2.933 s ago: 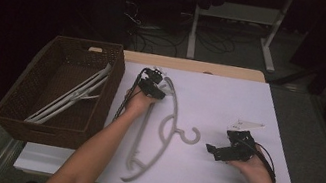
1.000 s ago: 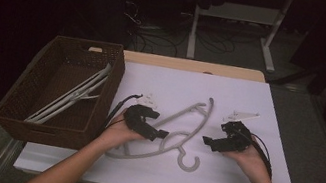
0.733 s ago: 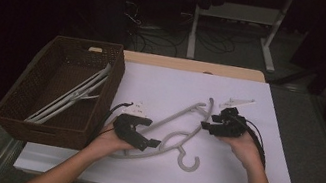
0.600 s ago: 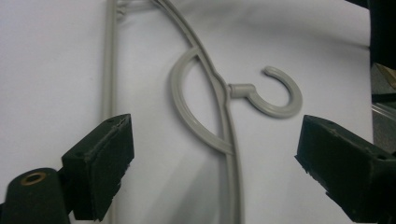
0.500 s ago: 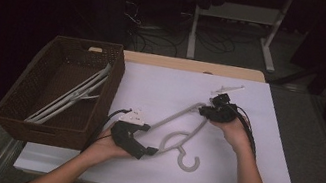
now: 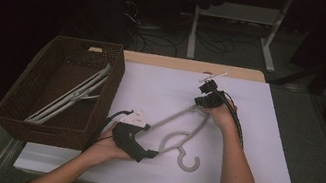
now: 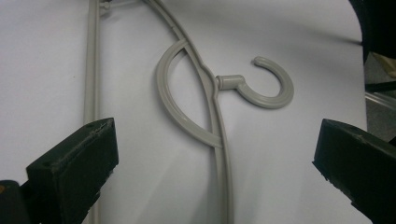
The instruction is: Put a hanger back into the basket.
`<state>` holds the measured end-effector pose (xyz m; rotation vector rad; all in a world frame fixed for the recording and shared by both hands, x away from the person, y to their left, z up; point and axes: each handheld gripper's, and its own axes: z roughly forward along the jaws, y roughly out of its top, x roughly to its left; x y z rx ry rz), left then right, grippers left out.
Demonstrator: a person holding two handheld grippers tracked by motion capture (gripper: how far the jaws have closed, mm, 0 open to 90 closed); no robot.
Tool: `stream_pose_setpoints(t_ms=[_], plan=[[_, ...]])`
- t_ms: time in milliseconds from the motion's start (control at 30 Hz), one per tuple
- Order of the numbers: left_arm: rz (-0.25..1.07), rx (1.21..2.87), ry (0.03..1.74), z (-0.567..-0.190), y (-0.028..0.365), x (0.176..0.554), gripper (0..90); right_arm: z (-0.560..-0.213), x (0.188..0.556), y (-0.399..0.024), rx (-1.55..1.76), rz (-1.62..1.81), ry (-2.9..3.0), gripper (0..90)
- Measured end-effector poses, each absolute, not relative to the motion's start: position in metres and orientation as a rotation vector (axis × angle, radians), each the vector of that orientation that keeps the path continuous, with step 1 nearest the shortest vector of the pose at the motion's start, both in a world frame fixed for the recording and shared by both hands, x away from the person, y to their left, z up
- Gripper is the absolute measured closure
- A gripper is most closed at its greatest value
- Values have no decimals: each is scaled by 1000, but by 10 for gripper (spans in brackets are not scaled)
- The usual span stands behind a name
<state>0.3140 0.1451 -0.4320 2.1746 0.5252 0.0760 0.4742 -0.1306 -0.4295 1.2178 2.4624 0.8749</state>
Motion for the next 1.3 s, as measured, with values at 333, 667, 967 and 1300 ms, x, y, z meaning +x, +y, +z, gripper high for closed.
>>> stream_pose_setpoints(t_ms=[333,667,967,1300], plan=[[69,2245,473,-436,139,312,8,-438,481,-124,1223,806,2485,893],[72,2356,438,-443,132,319,350,-440,483,-123,1238,801,2489,894],[39,2446,404,-447,117,323,637,-441,484,-122,1249,802,2491,894],[53,2492,433,-443,113,326,812,-433,479,-125,1216,791,2464,830]])
